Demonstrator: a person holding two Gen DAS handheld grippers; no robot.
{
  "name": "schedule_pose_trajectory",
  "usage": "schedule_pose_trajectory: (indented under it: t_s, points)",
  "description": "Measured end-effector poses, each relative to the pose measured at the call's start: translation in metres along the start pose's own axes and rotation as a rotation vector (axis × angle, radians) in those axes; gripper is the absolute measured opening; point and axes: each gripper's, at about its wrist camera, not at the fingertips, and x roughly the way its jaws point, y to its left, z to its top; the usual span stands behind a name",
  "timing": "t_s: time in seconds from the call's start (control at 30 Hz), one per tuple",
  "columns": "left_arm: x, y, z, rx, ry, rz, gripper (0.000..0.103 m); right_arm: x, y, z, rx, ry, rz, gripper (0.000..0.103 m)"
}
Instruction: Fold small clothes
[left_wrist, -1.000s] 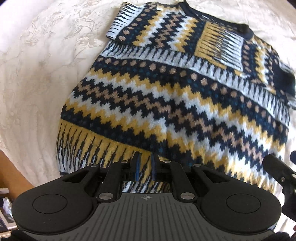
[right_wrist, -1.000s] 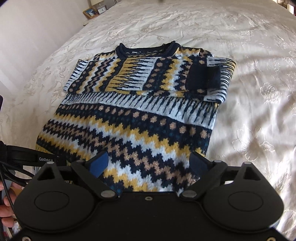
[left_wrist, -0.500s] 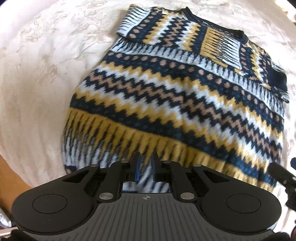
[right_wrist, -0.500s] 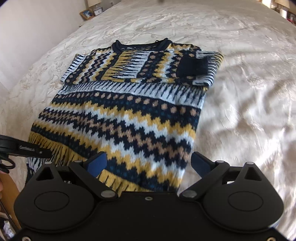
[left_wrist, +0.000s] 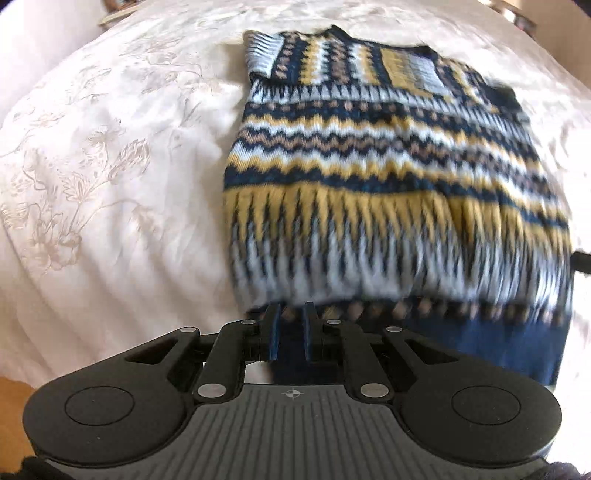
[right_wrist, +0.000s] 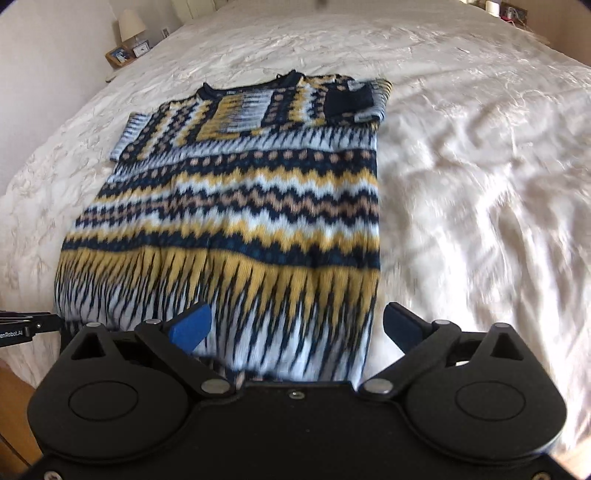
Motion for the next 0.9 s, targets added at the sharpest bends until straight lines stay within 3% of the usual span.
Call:
schedule_pose_trajectory:
  t_s: [0.33,0.47,0.53,0.6,0.67,0.9]
  points:
    - [0.010,0.019,-0.033,0.045,0.011,-0.025,0.012,-0.002,0.010,-0.032,0.025,0.021,-0.030,0.102]
    - [0.023,0.025,-0.031,0.001,0.053,-0.112,0.013,0.011,0.010,-0.036,0.045,0.081,-0.017,0.102]
    - [0.027,0.027,-0.029,-0.023,0.056,-0.116,0.022,0.017,0.010,-0.039,0.060,0.107,-0.015,0.102]
    - [0.031,0.028,-0.028,-0.042,0.052,-0.129,0.061,0.021,0.008,-0.041,0.078,0.117,-0.015,0.102]
    - [0.034,0.029,-0.028,-0.055,0.052,-0.163,0.082,0.025,0.006,-0.044,0.094,0.122,-0.025,0.102]
    - [0.035,0.018,-0.036,0.003,0.033,-0.169,0.083,0.040,-0.008,-0.055,0.168,0.174,-0.012,0.102]
